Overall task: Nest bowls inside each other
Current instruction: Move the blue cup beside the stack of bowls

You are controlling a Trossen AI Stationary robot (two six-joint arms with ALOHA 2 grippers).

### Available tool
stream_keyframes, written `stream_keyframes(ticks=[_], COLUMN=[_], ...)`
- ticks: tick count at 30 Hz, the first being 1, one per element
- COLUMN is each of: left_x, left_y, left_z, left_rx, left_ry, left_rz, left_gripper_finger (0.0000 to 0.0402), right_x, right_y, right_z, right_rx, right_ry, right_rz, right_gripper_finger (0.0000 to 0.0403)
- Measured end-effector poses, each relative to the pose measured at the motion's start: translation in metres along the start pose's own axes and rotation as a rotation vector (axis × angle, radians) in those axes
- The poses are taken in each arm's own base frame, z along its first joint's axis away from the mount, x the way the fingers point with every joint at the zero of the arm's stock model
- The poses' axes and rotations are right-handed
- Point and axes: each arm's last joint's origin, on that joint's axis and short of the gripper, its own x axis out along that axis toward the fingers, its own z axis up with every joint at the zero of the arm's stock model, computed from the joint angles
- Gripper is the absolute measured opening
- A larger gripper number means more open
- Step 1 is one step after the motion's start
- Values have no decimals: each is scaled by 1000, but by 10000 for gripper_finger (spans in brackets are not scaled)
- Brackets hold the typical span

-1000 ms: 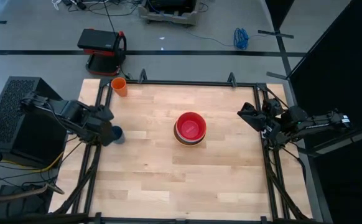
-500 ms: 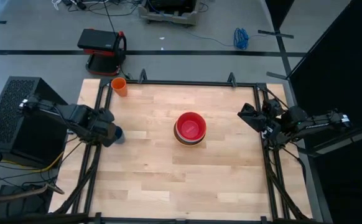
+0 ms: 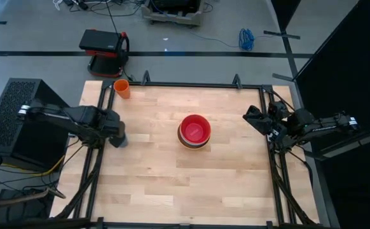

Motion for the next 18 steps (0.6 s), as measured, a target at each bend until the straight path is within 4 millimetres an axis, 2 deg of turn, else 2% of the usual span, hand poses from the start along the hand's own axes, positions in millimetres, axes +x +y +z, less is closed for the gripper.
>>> stream_keyframes(ticks=[12, 18], left_x=[13, 14], left_y=[-19, -22], left_z=[12, 13], left_rx=[-34, -60], left_ry=[97, 103], left_rz=[45, 19], left_gripper_finger=[275, 232], right_x=[0, 0], right_y=[0, 1], right_z=[0, 0], right_rx=[2, 3], right_ry=[-1, 8], right_rz=[1, 18], right_gripper_finger=[111, 100])
